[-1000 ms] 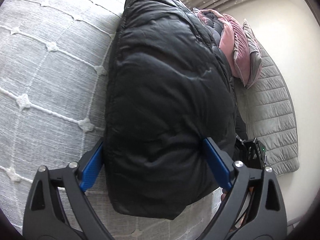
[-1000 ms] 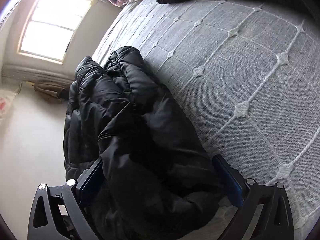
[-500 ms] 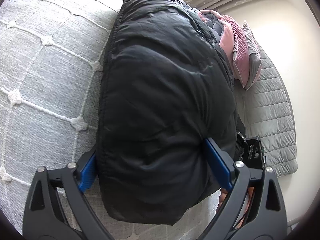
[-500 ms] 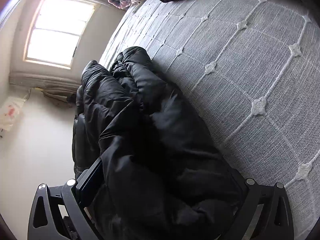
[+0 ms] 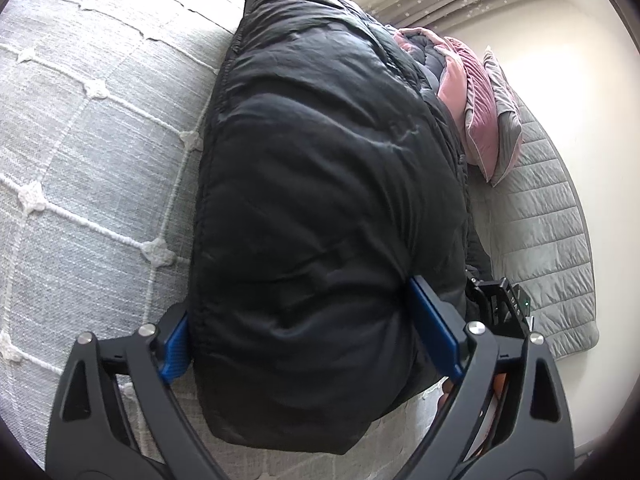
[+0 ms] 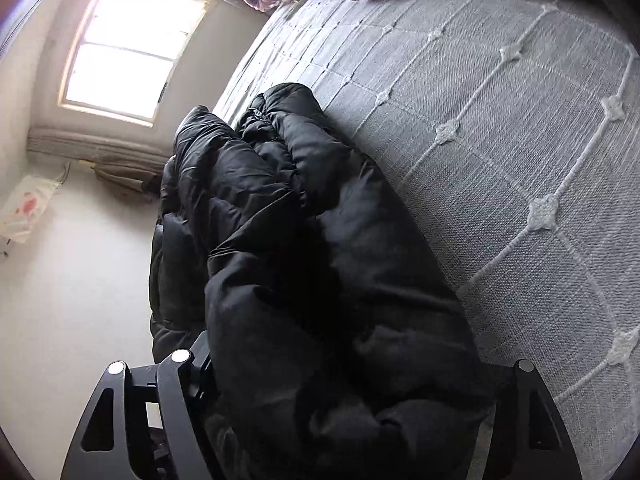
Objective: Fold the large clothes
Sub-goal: 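Grasp the jacket bundle from its sides with both tools, then lift and carry the bundle with both tools toward the pink pillows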
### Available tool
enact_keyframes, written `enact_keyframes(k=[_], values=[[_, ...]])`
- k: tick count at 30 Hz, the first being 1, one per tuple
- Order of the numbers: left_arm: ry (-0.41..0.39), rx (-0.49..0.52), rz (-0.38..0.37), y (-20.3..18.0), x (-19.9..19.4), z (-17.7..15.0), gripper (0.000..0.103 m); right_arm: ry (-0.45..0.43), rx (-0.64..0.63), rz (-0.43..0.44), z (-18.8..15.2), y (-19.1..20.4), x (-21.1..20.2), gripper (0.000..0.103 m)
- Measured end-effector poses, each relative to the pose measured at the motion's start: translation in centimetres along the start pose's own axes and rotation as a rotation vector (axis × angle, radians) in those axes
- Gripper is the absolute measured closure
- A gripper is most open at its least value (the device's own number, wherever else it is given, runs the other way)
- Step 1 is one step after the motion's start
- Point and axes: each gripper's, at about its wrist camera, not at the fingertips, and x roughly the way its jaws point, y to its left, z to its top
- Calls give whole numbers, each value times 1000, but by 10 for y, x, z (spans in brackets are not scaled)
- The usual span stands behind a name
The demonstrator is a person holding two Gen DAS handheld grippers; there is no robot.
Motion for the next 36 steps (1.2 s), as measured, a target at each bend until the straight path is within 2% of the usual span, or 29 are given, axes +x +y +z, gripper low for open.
enact_keyframes(k=[9, 14, 17, 19, 23, 28, 36], values=[[-28, 5, 14, 0, 0, 0, 15, 2, -5, 8, 1, -7, -7, 28], [-37, 8, 22, -4, 1, -1, 19, -5, -27, 2, 0, -3, -8, 36], [-48, 21, 29, -6, 1, -1, 27, -15, -54, -4, -1, 8, -5, 45], [-67, 40, 37, -10, -1, -1, 37, -23, -79, -5, -3, 15, -6, 52], [-101, 60, 18, -11, -6, 1, 47, -57, -161, -34, -8, 34, -11, 65], [-139, 122, 32, -21, -12, 3, 60, -129, -279, -106, -19, 64, -19, 73], [-190, 191, 54, -43, -24, 0, 67, -222, -461, -172, -38, 104, -40, 78]])
